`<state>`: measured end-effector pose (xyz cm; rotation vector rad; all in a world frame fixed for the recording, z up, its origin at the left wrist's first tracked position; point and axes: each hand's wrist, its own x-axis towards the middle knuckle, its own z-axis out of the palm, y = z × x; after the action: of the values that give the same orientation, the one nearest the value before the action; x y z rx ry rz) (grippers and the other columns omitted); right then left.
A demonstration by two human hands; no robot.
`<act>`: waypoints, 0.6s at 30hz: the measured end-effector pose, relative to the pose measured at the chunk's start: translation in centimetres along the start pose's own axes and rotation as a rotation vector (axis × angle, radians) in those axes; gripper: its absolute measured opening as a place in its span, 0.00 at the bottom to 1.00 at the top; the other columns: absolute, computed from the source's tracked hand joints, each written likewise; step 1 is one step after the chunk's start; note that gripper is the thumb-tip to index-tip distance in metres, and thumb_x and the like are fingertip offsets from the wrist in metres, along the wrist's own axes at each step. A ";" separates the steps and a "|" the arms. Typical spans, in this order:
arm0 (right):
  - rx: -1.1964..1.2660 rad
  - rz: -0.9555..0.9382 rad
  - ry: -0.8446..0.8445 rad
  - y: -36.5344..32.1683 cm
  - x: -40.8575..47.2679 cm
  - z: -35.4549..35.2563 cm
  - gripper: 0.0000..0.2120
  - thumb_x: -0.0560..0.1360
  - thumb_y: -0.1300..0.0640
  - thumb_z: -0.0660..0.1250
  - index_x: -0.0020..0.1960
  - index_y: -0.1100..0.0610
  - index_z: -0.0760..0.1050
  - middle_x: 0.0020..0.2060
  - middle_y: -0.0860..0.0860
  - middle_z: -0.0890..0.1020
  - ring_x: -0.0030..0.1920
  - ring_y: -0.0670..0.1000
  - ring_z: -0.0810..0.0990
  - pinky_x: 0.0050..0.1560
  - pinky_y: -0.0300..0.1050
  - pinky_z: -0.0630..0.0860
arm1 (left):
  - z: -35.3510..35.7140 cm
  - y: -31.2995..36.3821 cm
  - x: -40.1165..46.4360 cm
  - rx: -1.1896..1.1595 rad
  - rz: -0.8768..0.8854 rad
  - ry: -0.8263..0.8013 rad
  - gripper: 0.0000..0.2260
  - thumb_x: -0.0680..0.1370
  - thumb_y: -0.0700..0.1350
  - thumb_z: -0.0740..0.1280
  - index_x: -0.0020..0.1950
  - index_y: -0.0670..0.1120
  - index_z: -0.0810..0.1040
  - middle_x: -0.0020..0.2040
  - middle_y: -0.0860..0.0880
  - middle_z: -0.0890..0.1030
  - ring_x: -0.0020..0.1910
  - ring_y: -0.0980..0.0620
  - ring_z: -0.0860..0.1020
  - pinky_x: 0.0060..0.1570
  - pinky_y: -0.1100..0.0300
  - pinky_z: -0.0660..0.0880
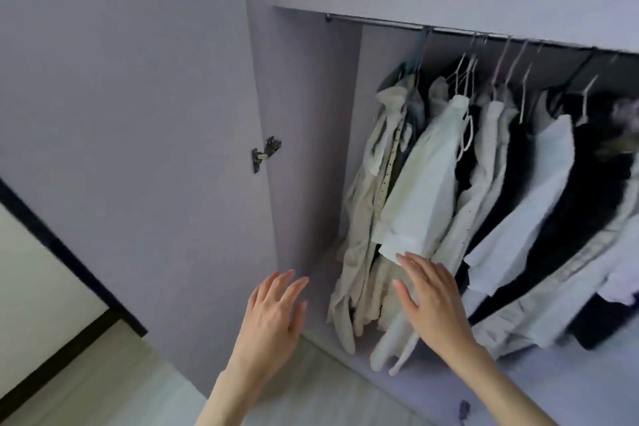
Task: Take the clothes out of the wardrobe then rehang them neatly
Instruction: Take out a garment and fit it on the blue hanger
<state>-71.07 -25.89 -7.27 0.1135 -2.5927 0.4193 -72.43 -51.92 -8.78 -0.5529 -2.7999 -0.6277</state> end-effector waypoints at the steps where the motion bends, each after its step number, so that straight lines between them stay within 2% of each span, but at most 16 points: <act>1: -0.018 0.032 0.024 0.5 1.0 -0.1 0.25 0.79 0.44 0.51 0.59 0.60 0.77 0.55 0.55 0.80 0.54 0.54 0.78 0.57 0.51 0.73 | 0.0 -0.3 2.0 0.007 0.040 -0.004 0.20 0.78 0.52 0.51 0.63 0.49 0.75 0.62 0.49 0.76 0.63 0.46 0.73 0.57 0.52 0.72; 4: -0.070 0.111 0.073 1.5 4.3 -0.5 0.21 0.76 0.48 0.56 0.60 0.60 0.76 0.55 0.56 0.80 0.54 0.57 0.79 0.56 0.56 0.74 | -0.3 -1.1 8.6 0.018 0.165 0.010 0.19 0.77 0.51 0.54 0.61 0.48 0.77 0.59 0.47 0.77 0.59 0.45 0.75 0.54 0.51 0.74; 8: -0.138 0.148 0.110 2.1 8.5 -1.0 0.21 0.76 0.49 0.55 0.61 0.60 0.75 0.57 0.56 0.79 0.56 0.57 0.78 0.60 0.58 0.73 | -0.6 -1.0 16.1 0.035 0.306 0.037 0.18 0.77 0.50 0.55 0.60 0.45 0.78 0.59 0.44 0.78 0.59 0.42 0.76 0.54 0.47 0.74; 14: -0.167 0.046 0.189 3.2 14.7 -1.6 0.19 0.77 0.52 0.55 0.63 0.59 0.73 0.58 0.56 0.77 0.59 0.55 0.76 0.64 0.58 0.69 | -0.4 2.0 24.3 0.032 0.451 0.050 0.19 0.77 0.49 0.54 0.62 0.45 0.76 0.60 0.44 0.77 0.62 0.41 0.74 0.60 0.46 0.70; 18: -0.173 -0.011 0.229 4.9 19.6 -1.7 0.19 0.76 0.53 0.55 0.62 0.60 0.74 0.57 0.57 0.78 0.58 0.57 0.76 0.65 0.58 0.67 | -0.2 4.3 28.9 0.030 0.481 0.079 0.20 0.77 0.50 0.53 0.63 0.45 0.75 0.61 0.44 0.76 0.63 0.42 0.72 0.61 0.44 0.70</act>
<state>-88.06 -20.77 2.50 0.0180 -2.3880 0.1895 -96.85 -39.40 1.38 -1.1175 -2.4592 -0.4885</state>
